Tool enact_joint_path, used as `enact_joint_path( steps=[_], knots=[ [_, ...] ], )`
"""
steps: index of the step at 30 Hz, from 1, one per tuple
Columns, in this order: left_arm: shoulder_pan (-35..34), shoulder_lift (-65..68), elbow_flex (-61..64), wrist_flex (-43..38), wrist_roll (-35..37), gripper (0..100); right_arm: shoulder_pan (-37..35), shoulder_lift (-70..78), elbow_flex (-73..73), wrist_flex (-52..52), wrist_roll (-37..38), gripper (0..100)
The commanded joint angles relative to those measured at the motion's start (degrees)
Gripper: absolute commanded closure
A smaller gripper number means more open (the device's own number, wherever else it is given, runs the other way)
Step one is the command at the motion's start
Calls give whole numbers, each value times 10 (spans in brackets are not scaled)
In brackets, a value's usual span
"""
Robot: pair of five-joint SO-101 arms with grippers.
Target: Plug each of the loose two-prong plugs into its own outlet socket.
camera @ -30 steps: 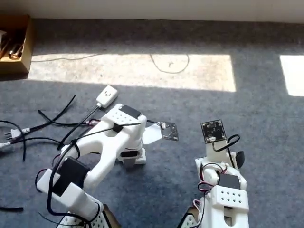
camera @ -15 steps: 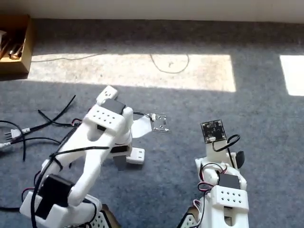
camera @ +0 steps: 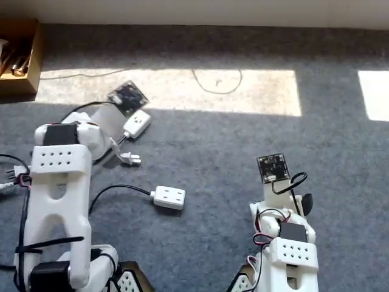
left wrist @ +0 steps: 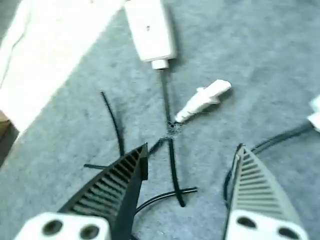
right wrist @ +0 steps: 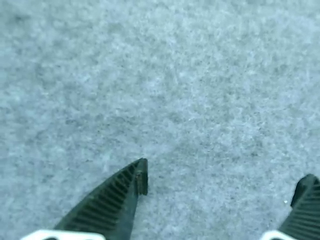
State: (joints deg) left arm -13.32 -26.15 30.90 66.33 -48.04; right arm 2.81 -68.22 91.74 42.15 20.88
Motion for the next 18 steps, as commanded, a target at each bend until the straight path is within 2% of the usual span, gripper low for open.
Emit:
enact_joint_path(
  steps=[1, 4, 13, 18],
  knots=[
    [-55, 47, -21, -90, 12, 733, -4, -7, -5, -7, 6, 570],
    [-53, 126, -34, -103, 4, 733, -5, -7, -5, -7, 6, 570],
    [67, 266, -113, -75, -107, 733, -5, -7, -4, -7, 6, 570],
    [73, 336, -172, -55, -119, 733, -5, -7, -4, -7, 8, 570]
  ],
)
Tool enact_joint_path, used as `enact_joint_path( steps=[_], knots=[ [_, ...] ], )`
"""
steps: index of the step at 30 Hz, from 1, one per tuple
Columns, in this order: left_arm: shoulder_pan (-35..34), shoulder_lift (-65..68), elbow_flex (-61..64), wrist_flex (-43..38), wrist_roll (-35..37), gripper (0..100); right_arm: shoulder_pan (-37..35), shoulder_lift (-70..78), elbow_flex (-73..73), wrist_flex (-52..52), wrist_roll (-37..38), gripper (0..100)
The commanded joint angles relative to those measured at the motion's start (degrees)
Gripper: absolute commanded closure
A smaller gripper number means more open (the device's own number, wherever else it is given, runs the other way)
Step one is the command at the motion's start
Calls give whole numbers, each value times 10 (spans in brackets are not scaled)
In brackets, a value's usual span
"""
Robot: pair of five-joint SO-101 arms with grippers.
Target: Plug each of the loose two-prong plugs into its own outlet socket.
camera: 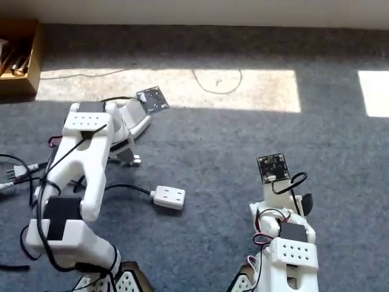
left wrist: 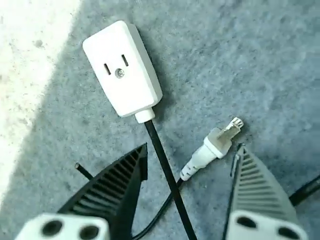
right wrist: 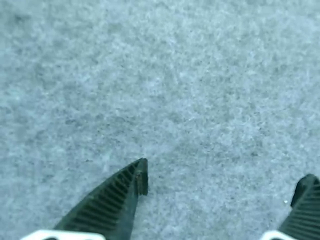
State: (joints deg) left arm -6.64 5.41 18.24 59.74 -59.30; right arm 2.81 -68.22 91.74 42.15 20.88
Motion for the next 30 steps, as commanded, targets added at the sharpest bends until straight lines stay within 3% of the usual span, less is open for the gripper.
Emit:
enact_joint_path(
  steps=[1, 10, 20, 22, 26, 30],
  knots=[
    [4, 36, -58, 15, -7, 733, -5, -7, -4, -7, 8, 570],
    [-12, 139, -112, 16, -7, 734, -5, -7, -4, -7, 8, 570],
    [-44, 129, -143, 40, -24, 735, -5, -7, -4, -7, 8, 570],
    [-39, 129, -140, 59, -59, 785, -5, -7, -4, -7, 8, 570],
    [-19, 130, -142, 87, -81, 986, -5, -7, -4, -7, 8, 570],
    [-10, 130, -147, 113, -84, 997, -5, -7, -4, -7, 8, 570]
  ],
)
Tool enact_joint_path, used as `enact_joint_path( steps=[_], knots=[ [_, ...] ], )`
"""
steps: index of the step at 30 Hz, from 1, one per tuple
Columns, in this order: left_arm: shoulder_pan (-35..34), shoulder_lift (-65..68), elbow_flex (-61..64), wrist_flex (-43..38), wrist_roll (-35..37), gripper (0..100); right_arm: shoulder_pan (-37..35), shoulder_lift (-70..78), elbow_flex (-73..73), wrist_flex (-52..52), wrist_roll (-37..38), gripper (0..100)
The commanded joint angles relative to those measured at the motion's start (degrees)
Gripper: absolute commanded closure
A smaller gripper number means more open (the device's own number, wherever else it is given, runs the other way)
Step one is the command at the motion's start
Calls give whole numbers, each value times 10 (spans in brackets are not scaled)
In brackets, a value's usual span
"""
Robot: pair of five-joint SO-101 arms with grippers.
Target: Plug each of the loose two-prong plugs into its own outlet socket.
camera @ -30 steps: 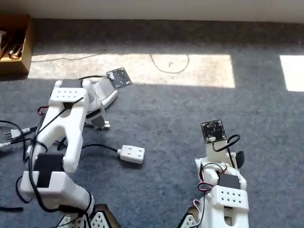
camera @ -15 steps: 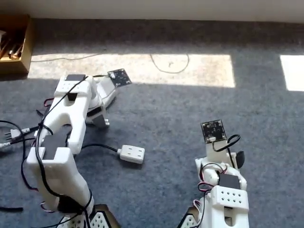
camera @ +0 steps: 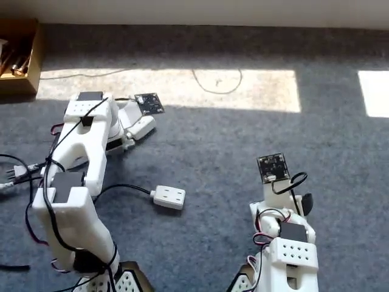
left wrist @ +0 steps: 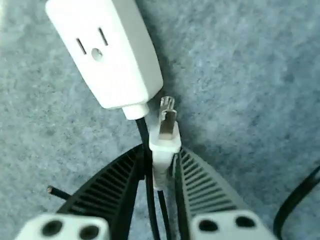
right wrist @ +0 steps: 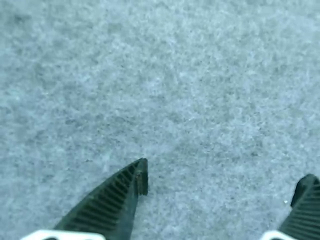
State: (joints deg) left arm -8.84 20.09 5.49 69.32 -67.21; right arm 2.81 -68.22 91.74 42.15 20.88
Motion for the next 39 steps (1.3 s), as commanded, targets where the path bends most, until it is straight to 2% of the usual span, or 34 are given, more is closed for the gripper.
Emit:
enact_joint_path(
  steps=[1, 4, 6, 10, 15, 18, 26, 30, 32, 34, 37, 39],
  knots=[
    [13, -17, -20, 18, -2, 997, -5, -7, -4, -7, 8, 570],
    [12, -25, -22, 18, 4, 996, -5, -7, -4, -7, 8, 570],
    [13, -30, -63, 45, 40, 996, -5, -7, -4, -7, 8, 570],
    [50, -46, -206, 156, 95, 996, -4, -7, -5, -7, 6, 570],
    [164, -44, -397, 318, 153, 996, 42, -8, -9, -9, 5, 570],
    [222, -50, -421, 324, 198, 996, 74, -7, -27, -7, 5, 570],
    [362, -14, -440, 318, 222, 994, 127, -8, -24, -7, 11, 570],
    [456, 24, -468, 319, 226, 992, 213, -9, -11, -8, 78, 570],
    [483, 51, -487, 312, 253, 990, 262, -10, -1, -10, 98, 570],
    [491, 88, -509, 295, 281, 943, 287, -10, 1, -10, 110, 570],
    [489, 143, -546, 302, 327, 775, 292, -10, 7, -9, 117, 570],
    [492, 167, -570, 317, 335, 707, 292, -10, 18, -9, 118, 570]
  ],
)
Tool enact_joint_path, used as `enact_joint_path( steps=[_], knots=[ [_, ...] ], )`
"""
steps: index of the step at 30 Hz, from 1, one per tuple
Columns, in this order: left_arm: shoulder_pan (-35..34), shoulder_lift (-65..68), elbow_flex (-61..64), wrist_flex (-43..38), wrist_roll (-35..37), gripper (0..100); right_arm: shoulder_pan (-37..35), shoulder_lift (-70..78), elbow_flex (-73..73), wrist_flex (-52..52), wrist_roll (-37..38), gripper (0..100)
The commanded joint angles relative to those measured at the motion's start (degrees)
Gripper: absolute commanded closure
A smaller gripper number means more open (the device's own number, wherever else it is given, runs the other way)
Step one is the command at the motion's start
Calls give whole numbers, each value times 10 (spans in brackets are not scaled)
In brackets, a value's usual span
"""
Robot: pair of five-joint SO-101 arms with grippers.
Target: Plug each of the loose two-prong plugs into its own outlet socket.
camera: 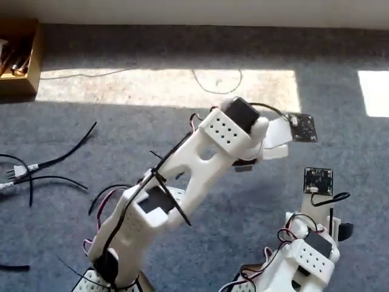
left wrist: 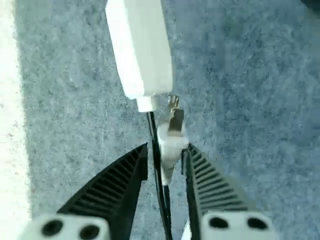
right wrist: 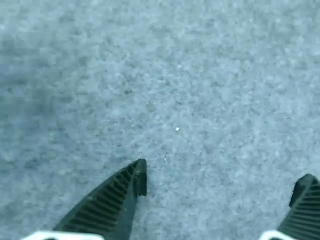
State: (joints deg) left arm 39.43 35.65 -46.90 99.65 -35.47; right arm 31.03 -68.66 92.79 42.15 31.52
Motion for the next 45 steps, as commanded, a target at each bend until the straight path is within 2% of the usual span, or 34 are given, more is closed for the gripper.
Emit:
enact_joint_path(
  steps=[1, 5, 7, 9, 12, 16, 18, 21, 24, 28, 30, 35, 38, 45],
  knots=[
    [10, 15, -55, 18, 18, 697, 7, -6, 10, -9, 11, 570],
    [2, -12, -81, 18, 22, 698, -36, -6, 24, -9, 11, 570],
    [-19, -36, -83, 18, 23, 698, -51, -6, 33, -8, 11, 570],
    [-65, -60, -82, 18, 57, 698, -53, -6, 30, -7, 11, 570],
    [-195, -90, -79, 20, 169, 698, -52, -2, -8, 4, 11, 570],
    [-405, -125, 23, 20, 318, 698, -69, -1, -131, 123, 3, 570],
    [-486, -135, 104, 20, 344, 698, -101, -1, -209, 191, -25, 570],
    [-553, -136, 227, 16, 345, 698, -188, 0, -319, 280, -81, 570],
    [-575, -137, 354, -42, 348, 698, -297, 35, -390, 317, -157, 570],
    [-582, -140, 473, -191, 370, 698, -405, 146, -384, 262, -162, 570],
    [-596, -141, 482, -207, 374, 698, -464, 215, -382, 224, -156, 570],
    [-611, -136, 502, -255, 375, 698, -547, 373, -408, 173, -44, 570],
    [-614, -136, 514, -289, 375, 698, -550, 445, -451, 175, 68, 570],
    [-611, -134, 516, -302, 375, 698, -570, 490, -503, 218, 200, 570]
  ],
)
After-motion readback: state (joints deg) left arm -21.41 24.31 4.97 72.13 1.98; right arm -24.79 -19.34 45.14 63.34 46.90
